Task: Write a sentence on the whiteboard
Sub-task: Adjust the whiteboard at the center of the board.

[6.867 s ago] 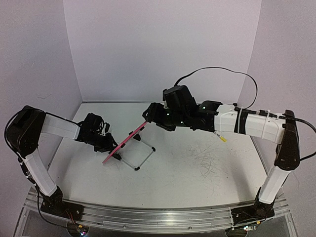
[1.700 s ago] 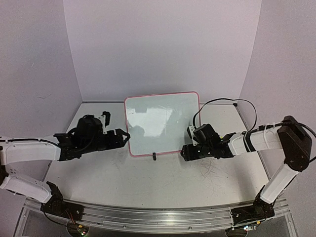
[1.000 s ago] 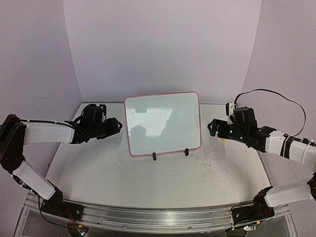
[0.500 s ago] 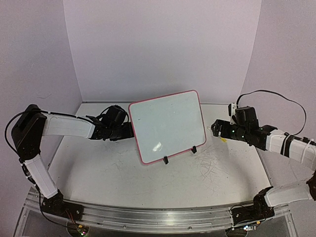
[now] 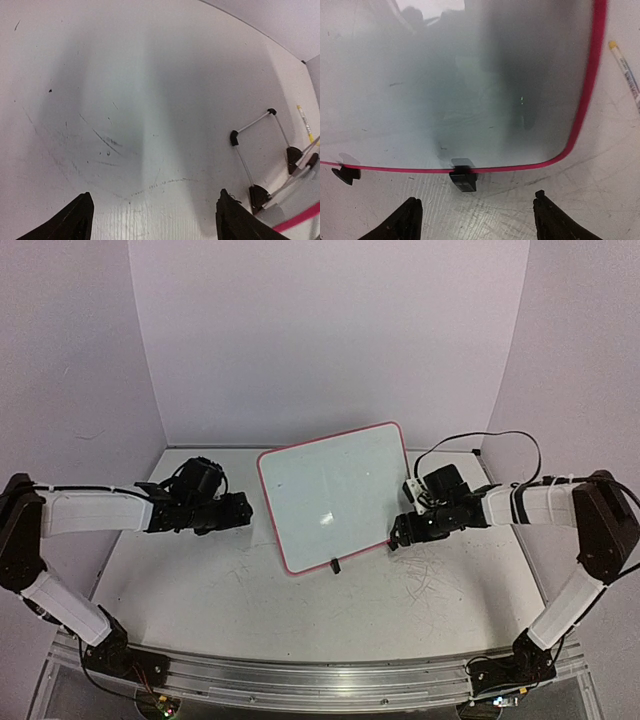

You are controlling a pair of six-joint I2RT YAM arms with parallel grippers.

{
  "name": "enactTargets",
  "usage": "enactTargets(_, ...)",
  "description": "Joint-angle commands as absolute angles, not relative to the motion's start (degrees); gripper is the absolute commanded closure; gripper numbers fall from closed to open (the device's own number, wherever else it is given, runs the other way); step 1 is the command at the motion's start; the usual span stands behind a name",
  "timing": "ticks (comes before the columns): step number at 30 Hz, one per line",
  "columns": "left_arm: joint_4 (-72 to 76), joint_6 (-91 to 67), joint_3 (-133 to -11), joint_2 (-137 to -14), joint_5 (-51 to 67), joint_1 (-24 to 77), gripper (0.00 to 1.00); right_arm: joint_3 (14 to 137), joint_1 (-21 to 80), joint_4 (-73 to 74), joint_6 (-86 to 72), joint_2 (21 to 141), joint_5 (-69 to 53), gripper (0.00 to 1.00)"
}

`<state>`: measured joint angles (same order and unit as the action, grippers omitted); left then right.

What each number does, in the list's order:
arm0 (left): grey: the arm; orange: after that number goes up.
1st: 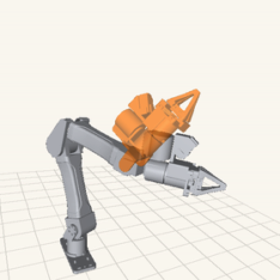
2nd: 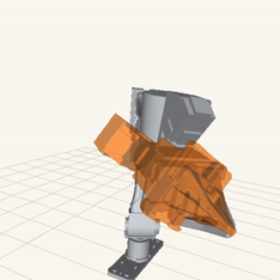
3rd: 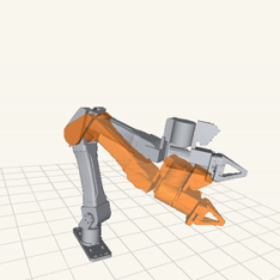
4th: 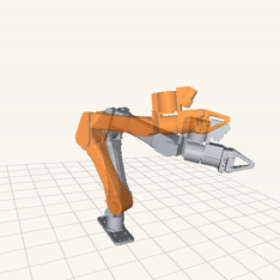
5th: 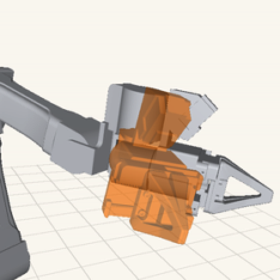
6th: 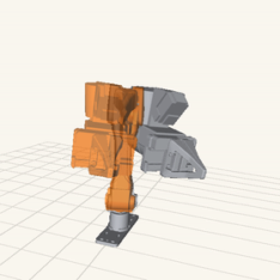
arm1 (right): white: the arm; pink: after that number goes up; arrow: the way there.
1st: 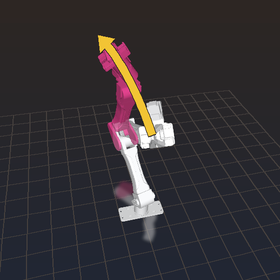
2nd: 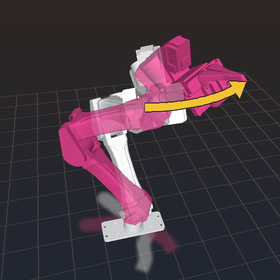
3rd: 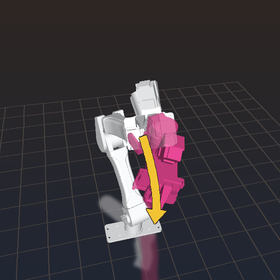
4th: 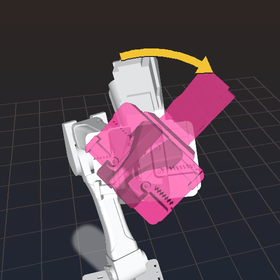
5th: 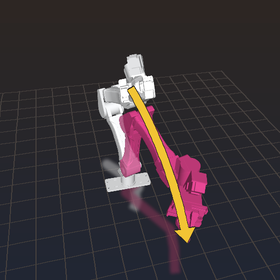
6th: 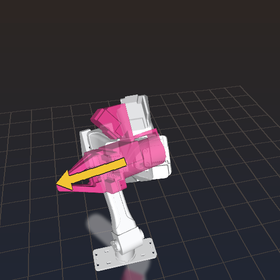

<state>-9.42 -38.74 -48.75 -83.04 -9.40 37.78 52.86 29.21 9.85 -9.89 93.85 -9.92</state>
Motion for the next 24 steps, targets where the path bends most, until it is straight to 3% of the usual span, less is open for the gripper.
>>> enactTargets(1,2.2,-35.5,-41.6,-74.0,8.2,36.7,0.07,54.0,32.1,6.4,-8.4,98.4,-10.3,0.27)
enactTargets(4,11.1,-36.3,-38.0,-73.0,15.8,36.4,0.08,53.6,33.4,3.6,-9.9,100.7,-8.7,0.37)
enactTargets(8,21.7,-35.9,-38.4,-79.1,22.7,36.5,0.17,51.8,34.3,0.6,-10.9,100.8,-6.1,0.53)
enactTargets(14,31.3,-33.3,-42.1,-89.2,28.6,37.1,0.27,48.6,35.7,-4.5,-11.1,99.2,-5.3,0.66)
enactTargets(20,32.0,-28.0,-44.5,-94.1,27.9,38.2,0.49,48.2,37.3,-6.3,-11.2,99.2,-4.5,0.83)
enactTargets(24,32.1,-25.4,-43.9,-94.6,24.9,38.3,0.57,48.0,38.1,-7.5,-11.9,99.3,-4.7,0.94)
